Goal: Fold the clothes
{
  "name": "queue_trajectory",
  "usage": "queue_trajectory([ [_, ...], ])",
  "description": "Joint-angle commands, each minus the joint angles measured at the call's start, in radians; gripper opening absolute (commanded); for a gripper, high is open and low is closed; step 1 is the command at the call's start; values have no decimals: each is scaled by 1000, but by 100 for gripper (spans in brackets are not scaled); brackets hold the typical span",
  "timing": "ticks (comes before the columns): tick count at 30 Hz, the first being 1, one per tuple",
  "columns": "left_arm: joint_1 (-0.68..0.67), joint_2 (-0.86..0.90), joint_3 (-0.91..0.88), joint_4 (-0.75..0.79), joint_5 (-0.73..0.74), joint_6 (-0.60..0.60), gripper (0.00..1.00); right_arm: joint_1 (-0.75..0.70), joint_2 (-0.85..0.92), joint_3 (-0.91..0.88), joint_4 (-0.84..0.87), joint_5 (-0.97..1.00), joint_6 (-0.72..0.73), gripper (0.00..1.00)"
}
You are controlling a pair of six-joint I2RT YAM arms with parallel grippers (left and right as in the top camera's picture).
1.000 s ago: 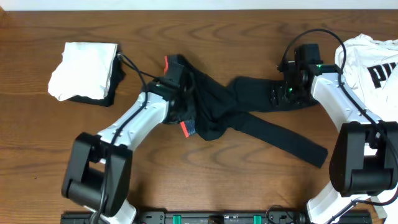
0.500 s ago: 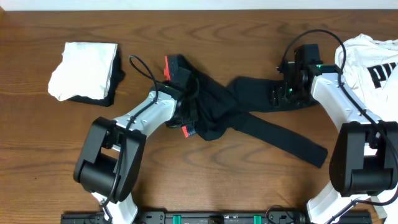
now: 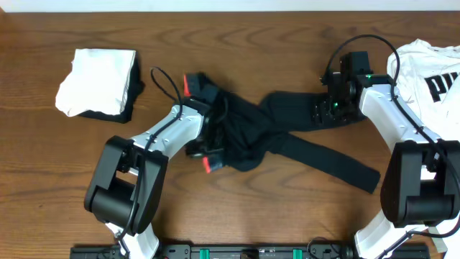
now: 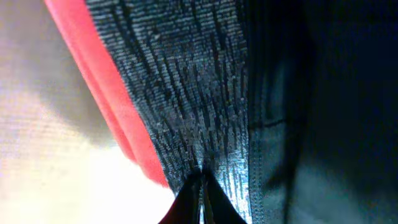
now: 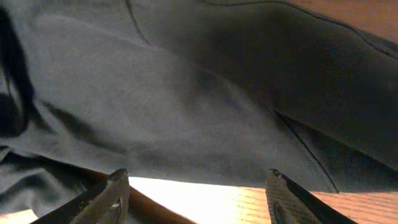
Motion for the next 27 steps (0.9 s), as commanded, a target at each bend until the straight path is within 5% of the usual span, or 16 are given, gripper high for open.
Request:
queue_trajectory([
  [1, 22, 64, -63, -84, -106, 29, 6, -8, 6, -6, -5, 3, -13, 68],
  [11, 64, 64, -63, -195, -200, 72, 6, -8, 6, -6, 38, -58, -20, 64],
  [15, 68, 64, -63, -207, -200, 78, 6, -8, 13, -6, 82, -57, -20, 51],
  [17, 69, 64, -63, -206, -200, 78, 6, -8, 23, -6, 106, -48, -20, 33],
  [20, 69, 64, -63, -206, -200, 78, 6, -8, 45, -6, 115, -47, -8, 20],
  [27, 69, 64, -63, -205, -200, 78, 6, -8, 143, -6, 171, -42, -9, 14],
])
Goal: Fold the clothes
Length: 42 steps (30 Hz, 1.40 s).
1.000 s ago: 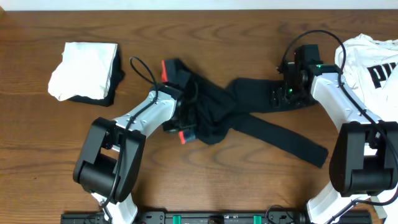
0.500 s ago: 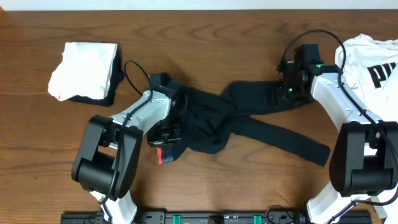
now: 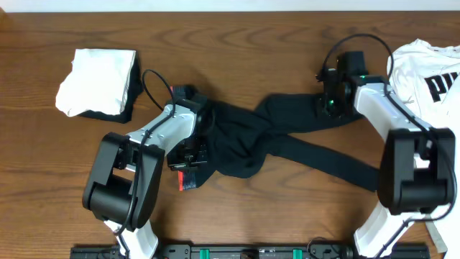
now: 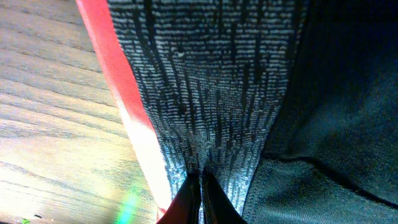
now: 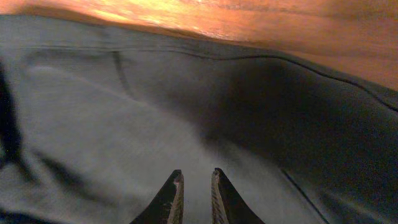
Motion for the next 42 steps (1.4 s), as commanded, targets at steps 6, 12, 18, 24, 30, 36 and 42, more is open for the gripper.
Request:
queue_trajectory([
  [6, 12, 50, -37, 9, -64, 6, 6, -8, 145, -5, 150, 12, 3, 14],
  [12, 12, 50, -37, 9, -64, 6, 6, -12, 253, -5, 311, 146, 29, 13],
  [18, 12, 50, -37, 10, -64, 6, 6, -45, 301, -5, 418, 325, 27, 8],
  [24, 12, 50, -37, 5, -64, 6, 6, -137, 301, 36, 483, 334, 0, 6],
  [30, 12, 50, -37, 5, -64, 6, 6, -212, 301, 88, 550, 198, -18, 6],
  [36, 12, 50, -37, 6, -64, 6, 6, -224, 304, 89, 678, 153, -18, 5],
  [42, 12, 50, -37, 23, -64, 6, 6, -218, 335, 89, 799, 154, -17, 4],
])
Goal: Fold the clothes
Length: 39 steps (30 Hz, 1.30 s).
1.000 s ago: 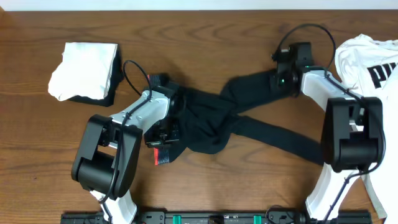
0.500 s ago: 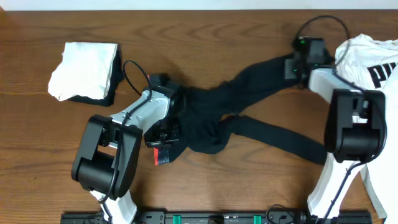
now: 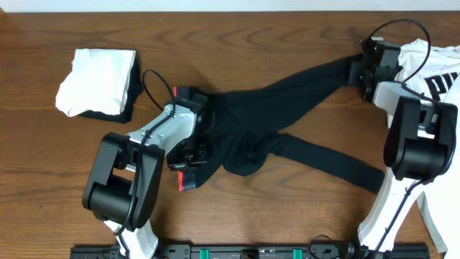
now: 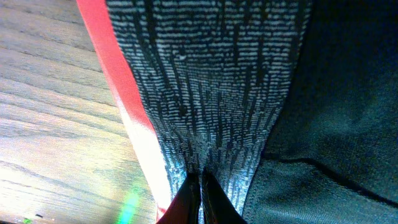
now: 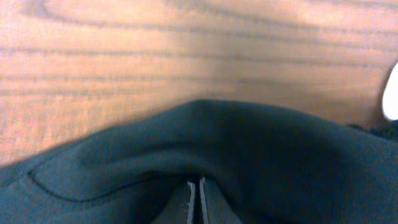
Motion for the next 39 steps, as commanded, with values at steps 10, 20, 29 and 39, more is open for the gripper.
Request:
queue_trajectory([
  [10, 12, 29, -19, 31, -61, 6, 6, 3, -23, 48, 17, -29, 6, 10],
  [20, 12, -194, 93, 31, -63, 6, 22, 4, -351, 60, -308, -63, 6, 40],
  [29, 11, -329, 100, -4, -112, 5, 27, 4, -592, 60, -916, -200, 119, 39],
  [39, 11, -323, 91, -14, -110, 6, 27, 2, -602, -32, -1366, -166, 206, 1],
])
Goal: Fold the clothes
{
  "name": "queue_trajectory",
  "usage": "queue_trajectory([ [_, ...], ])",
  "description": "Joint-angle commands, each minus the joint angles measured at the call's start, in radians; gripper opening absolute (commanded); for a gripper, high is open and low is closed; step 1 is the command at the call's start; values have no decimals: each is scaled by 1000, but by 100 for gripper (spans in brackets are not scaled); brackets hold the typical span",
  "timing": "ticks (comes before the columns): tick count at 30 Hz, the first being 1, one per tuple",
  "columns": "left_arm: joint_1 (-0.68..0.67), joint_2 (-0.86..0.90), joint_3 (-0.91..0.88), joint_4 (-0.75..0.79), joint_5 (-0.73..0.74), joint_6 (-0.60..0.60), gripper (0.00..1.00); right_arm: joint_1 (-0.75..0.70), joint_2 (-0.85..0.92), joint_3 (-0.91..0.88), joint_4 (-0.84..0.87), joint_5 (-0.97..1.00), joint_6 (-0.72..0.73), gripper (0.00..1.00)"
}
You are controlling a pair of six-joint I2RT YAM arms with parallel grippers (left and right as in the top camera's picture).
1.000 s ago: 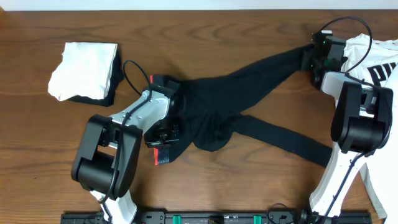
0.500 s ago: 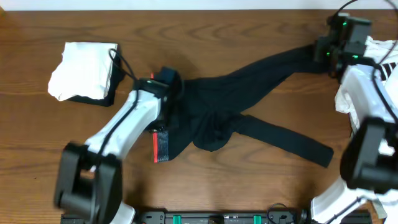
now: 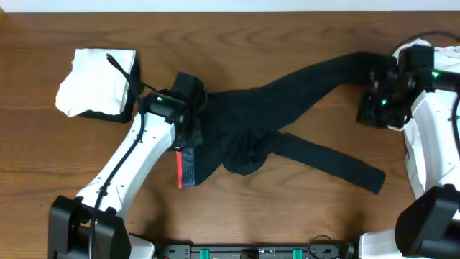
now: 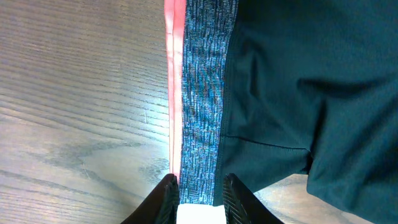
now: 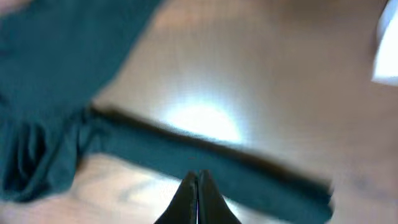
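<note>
Black leggings (image 3: 251, 122) lie spread on the wooden table, one leg stretched to the far right (image 3: 338, 68), the other (image 3: 330, 162) running to the front right. The grey waistband with its red edge (image 4: 186, 93) lies flat at the front left (image 3: 185, 167). My left gripper (image 4: 198, 186) hovers open above that waistband (image 3: 191, 129), holding nothing. My right gripper (image 5: 198, 177) is shut with nothing in it, raised over the table near the far leg's end (image 3: 372, 109). Its view is blurred, with the lower leg (image 5: 205, 155) beneath it.
A white shirt with black print (image 3: 438, 68) lies at the right edge under my right arm. A folded white and black pile (image 3: 97, 83) sits at the far left. Bare table (image 3: 287, 216) lies in front of the leggings.
My left gripper let go of the waistband, opened and rose above it. My right gripper released the far leg's end and moved toward the front, shut and empty.
First my left gripper was shut on the waistband of the bunched leggings while my right stood open over a leg. Then the right was shut on that leg. Later the leg lay stretched to the far right. Now both grippers have let go and the leggings lie spread.
</note>
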Motion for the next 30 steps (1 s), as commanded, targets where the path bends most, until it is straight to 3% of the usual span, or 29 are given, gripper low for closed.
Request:
queue_trajectory([
  [1, 5, 6, -2, -3, -15, 5, 27, 0, -3, -69, -39, 54, 92, 1],
  [11, 4, 8, -26, 24, -15, 6, 26, -1, -3, -331, 79, 90, 180, 1],
  [17, 4, 8, -79, 69, -14, 5, 26, -1, -3, -388, 75, 175, 211, 1],
  [30, 4, 9, -163, 153, -14, 5, 26, -19, -3, -533, 264, 286, 289, 1],
])
